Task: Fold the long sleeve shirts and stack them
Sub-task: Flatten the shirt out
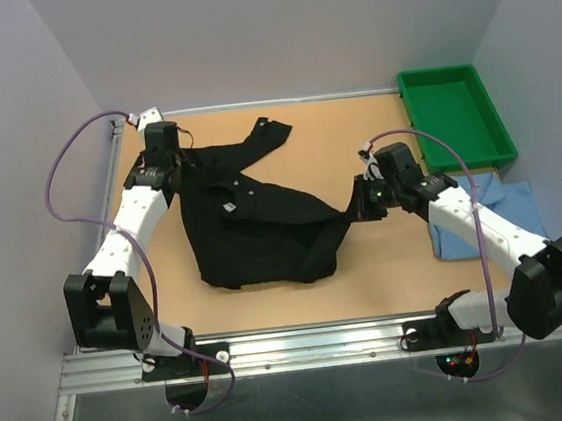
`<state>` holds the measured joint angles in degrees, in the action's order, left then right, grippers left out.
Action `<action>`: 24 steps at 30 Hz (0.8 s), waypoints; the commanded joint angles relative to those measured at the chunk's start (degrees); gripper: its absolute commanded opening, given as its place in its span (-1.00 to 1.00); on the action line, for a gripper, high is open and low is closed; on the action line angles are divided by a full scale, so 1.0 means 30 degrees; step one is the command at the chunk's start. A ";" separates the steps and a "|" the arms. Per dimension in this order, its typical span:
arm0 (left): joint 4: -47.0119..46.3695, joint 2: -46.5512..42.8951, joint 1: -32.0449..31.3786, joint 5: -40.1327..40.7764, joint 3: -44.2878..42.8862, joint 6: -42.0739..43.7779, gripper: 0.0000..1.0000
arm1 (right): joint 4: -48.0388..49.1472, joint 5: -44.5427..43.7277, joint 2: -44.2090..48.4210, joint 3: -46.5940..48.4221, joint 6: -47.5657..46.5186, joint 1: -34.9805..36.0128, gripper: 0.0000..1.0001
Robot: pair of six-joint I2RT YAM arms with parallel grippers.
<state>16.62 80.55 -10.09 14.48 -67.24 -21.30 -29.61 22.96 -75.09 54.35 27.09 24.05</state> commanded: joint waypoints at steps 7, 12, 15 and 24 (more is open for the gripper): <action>0.1989 0.3649 0.0110 0.2906 -0.4601 0.0977 -0.69 | -0.1498 -0.2232 0.0508 -0.0247 -0.1468 0.0243 -0.26; 0.1665 0.1745 0.0169 0.3405 -0.2843 0.0831 0.15 | -0.1440 -0.3959 0.0539 0.2183 -0.3929 0.1382 0.14; 0.1463 -0.0128 0.0665 0.3056 -0.0653 0.0159 0.44 | -0.1265 -0.5392 -0.0222 0.4203 -0.5921 0.2789 0.22; -0.0176 -0.3587 0.2746 -0.0400 0.5563 -0.1950 0.63 | 0.1047 -0.7332 -0.5547 0.8631 -1.0141 0.7942 0.23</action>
<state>18.46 72.12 -3.22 17.65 -55.64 -23.73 -31.48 3.73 -86.76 75.61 4.40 43.79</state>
